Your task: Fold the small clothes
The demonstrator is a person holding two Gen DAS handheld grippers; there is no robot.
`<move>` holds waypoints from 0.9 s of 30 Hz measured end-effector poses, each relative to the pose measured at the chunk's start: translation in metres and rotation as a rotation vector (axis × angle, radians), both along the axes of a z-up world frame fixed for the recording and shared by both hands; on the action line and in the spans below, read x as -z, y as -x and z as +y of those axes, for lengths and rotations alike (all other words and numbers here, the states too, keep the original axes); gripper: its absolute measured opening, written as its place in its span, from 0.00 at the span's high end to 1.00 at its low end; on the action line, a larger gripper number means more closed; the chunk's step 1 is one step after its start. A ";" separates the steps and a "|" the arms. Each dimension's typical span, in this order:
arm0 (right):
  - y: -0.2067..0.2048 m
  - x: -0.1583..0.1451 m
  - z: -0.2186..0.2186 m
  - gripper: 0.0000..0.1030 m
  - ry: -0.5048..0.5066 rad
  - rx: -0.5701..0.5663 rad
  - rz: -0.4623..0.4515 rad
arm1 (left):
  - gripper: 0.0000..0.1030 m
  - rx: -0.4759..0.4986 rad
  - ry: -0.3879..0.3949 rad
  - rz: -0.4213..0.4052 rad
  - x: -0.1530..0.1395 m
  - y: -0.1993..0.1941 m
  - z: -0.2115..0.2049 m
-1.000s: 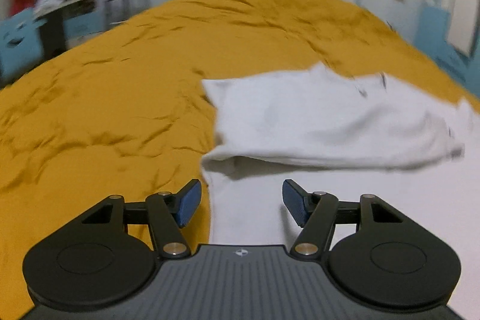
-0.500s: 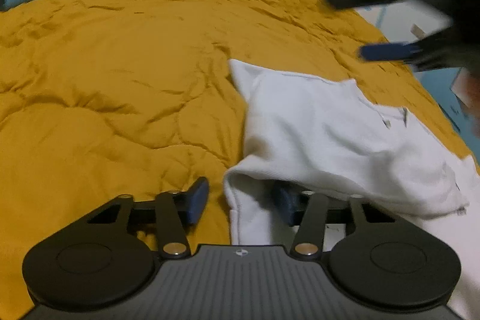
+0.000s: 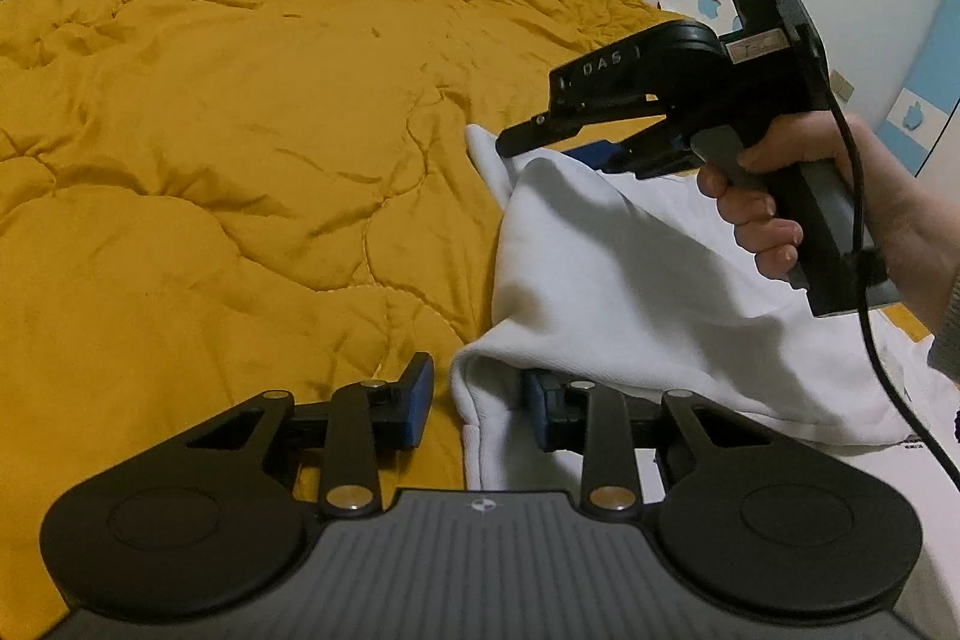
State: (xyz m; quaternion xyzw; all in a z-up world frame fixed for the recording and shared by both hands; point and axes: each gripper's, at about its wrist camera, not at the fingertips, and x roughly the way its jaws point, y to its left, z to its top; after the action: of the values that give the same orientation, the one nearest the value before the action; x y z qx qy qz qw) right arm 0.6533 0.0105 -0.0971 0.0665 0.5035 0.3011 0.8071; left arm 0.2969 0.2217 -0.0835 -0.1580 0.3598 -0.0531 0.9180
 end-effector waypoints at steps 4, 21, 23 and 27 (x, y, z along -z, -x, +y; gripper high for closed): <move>0.012 -0.005 0.001 1.00 0.047 -0.031 -0.043 | 0.96 -0.006 -0.010 0.008 0.000 0.001 -0.001; 0.008 -0.006 -0.005 0.70 -0.088 0.140 0.026 | 0.97 0.061 -0.076 0.040 -0.010 0.024 0.000; 0.013 -0.009 -0.002 0.57 -0.049 0.130 -0.017 | 0.96 0.064 -0.082 0.037 -0.010 0.024 -0.001; 0.008 -0.004 0.003 0.39 -0.111 0.117 0.049 | 0.95 0.065 -0.088 0.039 -0.009 0.023 -0.003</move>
State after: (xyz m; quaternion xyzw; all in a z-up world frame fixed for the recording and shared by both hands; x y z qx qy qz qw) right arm 0.6458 0.0135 -0.0933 0.1479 0.5008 0.2791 0.8059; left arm 0.2741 0.2190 -0.0747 -0.1068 0.3846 -0.0639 0.9147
